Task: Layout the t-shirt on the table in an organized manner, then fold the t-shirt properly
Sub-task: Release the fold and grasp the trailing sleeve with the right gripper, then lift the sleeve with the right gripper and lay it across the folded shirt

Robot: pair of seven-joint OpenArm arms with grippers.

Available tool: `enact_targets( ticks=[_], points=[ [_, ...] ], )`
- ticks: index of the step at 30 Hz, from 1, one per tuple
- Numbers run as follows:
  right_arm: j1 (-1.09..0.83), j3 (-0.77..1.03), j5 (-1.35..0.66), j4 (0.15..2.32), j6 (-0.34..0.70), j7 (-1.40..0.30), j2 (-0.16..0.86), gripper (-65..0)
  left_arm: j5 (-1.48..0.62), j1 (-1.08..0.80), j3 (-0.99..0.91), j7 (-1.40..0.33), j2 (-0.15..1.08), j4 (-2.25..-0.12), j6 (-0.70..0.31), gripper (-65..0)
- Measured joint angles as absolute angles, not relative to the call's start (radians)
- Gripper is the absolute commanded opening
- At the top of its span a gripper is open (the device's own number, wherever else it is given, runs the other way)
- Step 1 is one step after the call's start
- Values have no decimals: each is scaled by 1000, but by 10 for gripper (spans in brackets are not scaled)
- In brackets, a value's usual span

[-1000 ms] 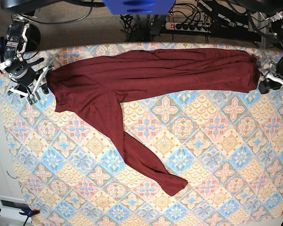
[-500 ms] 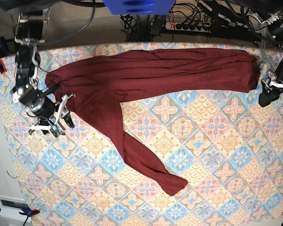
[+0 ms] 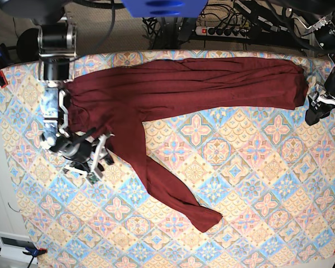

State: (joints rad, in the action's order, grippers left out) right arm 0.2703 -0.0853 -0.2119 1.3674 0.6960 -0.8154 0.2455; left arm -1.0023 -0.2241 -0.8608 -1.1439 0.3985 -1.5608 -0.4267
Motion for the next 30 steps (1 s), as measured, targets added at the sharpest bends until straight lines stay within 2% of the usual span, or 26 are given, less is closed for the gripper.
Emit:
enact_targets(
  ticks=[8, 14, 21, 30],
  points=[
    [298, -85, -198, 1178, 691, -784, 211, -436, -1002, -221, -861, -1142, 399, -1561, -426, -262],
    [405, -93, -222, 1097, 699, -744, 127, -436, -1002, -222, -861, -1141, 399, -1561, -426, -262],
    [393, -85, -207, 1045, 688, -733, 154, -436, -1003, -221, -861, -1141, 399, -1561, -426, -262],
    [495, -89, -224, 906, 699, -655, 86, -436, -1002, -223, -861, -1141, 399, -1561, -425, -262]
  ],
)
